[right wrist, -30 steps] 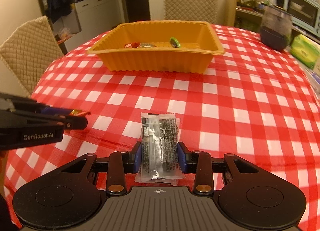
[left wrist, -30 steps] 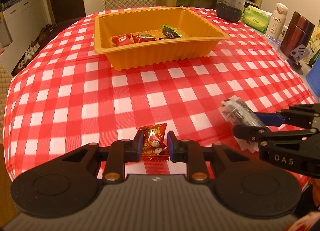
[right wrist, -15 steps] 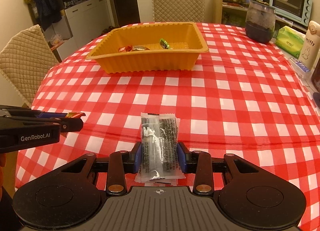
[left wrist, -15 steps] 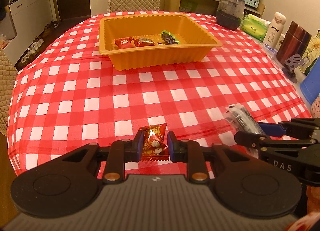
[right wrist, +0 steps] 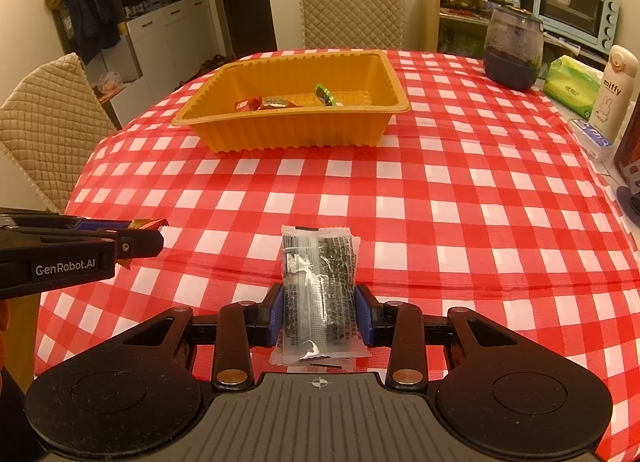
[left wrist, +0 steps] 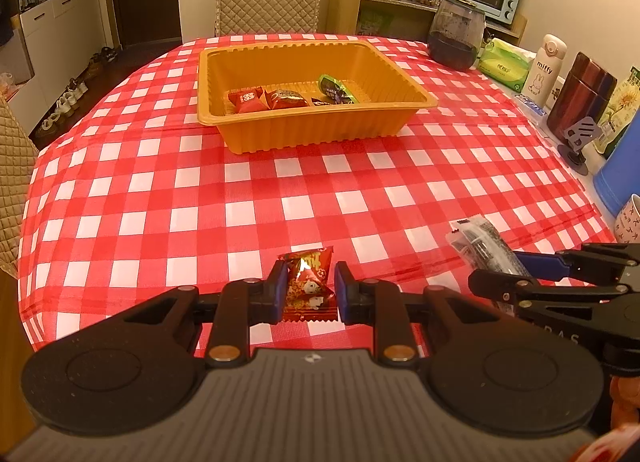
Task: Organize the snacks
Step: 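Carry the candy and the clear packet over the orange tray with both grippers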
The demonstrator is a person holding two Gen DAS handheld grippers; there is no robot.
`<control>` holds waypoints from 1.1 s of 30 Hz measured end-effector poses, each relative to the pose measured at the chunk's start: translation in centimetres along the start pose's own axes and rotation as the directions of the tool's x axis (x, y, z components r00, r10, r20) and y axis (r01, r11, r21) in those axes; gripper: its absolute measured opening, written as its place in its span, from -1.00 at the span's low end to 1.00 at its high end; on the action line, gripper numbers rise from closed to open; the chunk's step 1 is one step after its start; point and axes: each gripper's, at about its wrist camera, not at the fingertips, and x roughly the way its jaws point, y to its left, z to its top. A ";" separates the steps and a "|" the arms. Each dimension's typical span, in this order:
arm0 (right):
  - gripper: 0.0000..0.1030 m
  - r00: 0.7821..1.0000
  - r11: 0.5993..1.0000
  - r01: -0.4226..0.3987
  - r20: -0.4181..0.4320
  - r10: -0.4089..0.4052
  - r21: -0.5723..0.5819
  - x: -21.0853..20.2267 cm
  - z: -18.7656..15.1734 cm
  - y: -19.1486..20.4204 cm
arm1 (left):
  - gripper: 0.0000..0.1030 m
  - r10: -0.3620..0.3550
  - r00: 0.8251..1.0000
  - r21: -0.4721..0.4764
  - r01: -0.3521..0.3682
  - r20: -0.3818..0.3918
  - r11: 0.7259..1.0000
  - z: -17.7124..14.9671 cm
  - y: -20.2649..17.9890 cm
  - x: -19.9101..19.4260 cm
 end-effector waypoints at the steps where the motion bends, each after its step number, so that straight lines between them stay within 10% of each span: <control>1: -0.27 1.000 1.000 0.001 0.000 -0.001 0.003 0.0 0.1 0.0 | -0.57 0.000 1.000 0.000 0.000 0.000 1.000 0.0 0.0 0.0; 33: -0.27 0.996 0.999 -0.039 0.076 0.039 -0.005 8.1 19.8 -2.8 | -0.57 -0.042 0.991 0.043 0.037 0.128 0.998 18.2 3.9 7.3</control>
